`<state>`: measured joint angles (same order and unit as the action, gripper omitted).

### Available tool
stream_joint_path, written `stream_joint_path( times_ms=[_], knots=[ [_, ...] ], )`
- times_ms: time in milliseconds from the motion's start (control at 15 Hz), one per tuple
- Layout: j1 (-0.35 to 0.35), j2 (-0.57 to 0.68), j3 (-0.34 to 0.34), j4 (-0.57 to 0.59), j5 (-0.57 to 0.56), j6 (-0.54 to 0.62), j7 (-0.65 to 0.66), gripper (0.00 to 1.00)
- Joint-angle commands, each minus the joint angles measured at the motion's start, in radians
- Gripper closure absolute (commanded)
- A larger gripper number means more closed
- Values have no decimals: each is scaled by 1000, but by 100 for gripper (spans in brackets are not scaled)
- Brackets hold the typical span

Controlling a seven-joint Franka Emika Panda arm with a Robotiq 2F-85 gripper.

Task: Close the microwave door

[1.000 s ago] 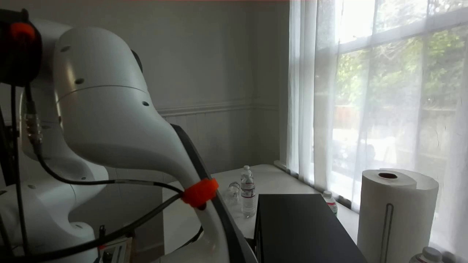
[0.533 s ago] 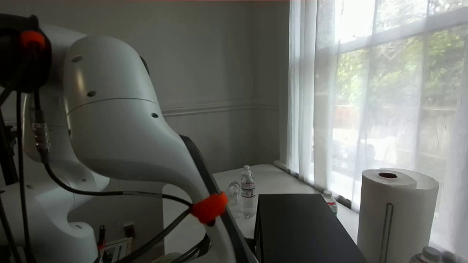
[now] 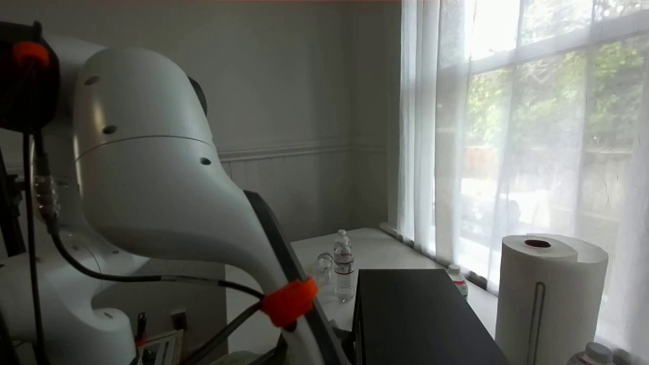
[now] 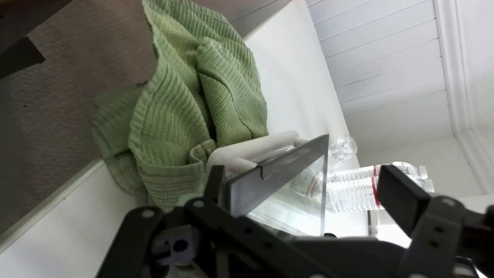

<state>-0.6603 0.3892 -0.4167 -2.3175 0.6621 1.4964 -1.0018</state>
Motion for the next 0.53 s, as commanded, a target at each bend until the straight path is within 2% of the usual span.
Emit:
stream_joint_path(
  times_ms=[0, 467],
  knots=[
    [-48, 5, 12, 38, 24, -85, -25, 0],
    [-82, 8, 25, 81, 79, -193, -55, 0]
  ],
)
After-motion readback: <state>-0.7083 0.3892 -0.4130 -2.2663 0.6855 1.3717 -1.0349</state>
